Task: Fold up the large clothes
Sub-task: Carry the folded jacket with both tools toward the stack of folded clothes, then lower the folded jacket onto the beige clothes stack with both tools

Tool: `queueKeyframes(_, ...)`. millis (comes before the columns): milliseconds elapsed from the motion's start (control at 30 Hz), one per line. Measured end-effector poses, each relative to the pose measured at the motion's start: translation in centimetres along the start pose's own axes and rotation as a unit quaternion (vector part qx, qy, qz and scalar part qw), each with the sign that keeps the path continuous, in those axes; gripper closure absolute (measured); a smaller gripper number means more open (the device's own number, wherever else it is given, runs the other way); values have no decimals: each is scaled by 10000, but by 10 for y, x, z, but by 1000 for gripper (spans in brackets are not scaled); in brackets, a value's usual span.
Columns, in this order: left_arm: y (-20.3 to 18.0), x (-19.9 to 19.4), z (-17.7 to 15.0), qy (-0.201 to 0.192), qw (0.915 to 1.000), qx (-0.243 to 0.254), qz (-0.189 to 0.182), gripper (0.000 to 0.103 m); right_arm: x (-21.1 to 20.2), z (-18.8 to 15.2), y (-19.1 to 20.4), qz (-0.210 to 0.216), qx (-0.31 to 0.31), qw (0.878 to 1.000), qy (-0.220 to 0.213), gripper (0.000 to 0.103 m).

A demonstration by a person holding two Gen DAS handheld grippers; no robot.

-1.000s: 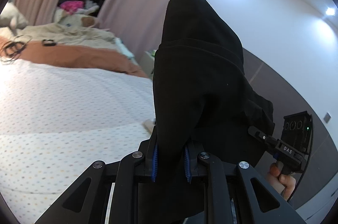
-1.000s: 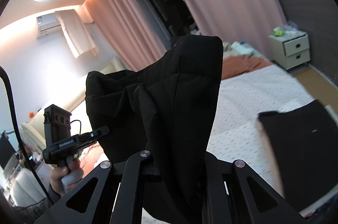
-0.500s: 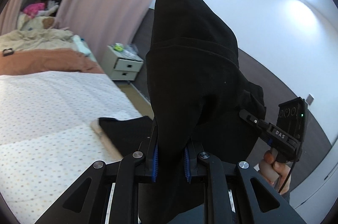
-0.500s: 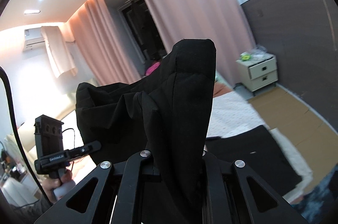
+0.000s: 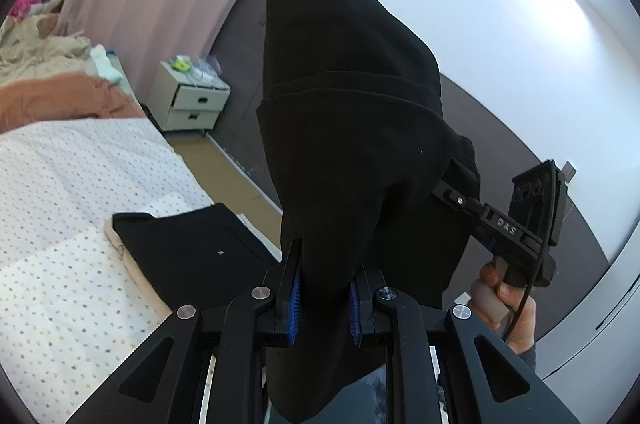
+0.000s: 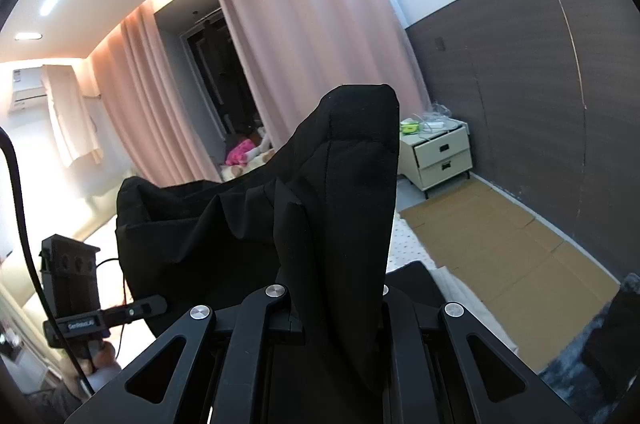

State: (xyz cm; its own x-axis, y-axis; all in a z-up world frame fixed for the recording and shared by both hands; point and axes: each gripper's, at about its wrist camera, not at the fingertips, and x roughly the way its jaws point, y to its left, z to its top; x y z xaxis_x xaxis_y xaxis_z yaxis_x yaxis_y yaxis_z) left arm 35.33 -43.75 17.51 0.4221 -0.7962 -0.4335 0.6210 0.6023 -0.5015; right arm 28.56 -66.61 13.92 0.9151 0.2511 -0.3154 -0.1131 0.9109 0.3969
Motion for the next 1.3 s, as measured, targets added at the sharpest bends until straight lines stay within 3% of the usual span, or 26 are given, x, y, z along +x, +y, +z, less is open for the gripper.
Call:
queueKeyframes(433,82,76,17,530,9973,-452,251,83,118,-6,-65,-254,469,9968,599,92)
queueKeyframes(833,168,127,19,977,9895,-927,525,81,227,-25,-87,-676,497,9872,1358,91)
queueKeyframes(900,182,139,17,1128,9867,-977,649,77,245,-30,-95,-1048,533,9817,1499,80)
queueKeyframes(933,189,148,16,1233,9848,-971,742,66,254,-34,-99,-1352,553,9762,1603,71)
queueKeyframes(1000,203,168,15,1457,9825,-872,763,40,269,-41,-115,-1914,653,9613,1870,36)
queueKeyframes(1033,210,174,13,1476,9824,-838,784,38,271,-46,-123,-2165,692,9541,1950,31)
queueKeyframes(1133,223,174,14,1454,9822,-876,801,37,254,-56,-134,-2376,815,9464,2031,29)
queueKeyframes(1300,230,159,14,1316,9850,-844,735,35,186,-69,-130,-2633,873,9454,1713,29)
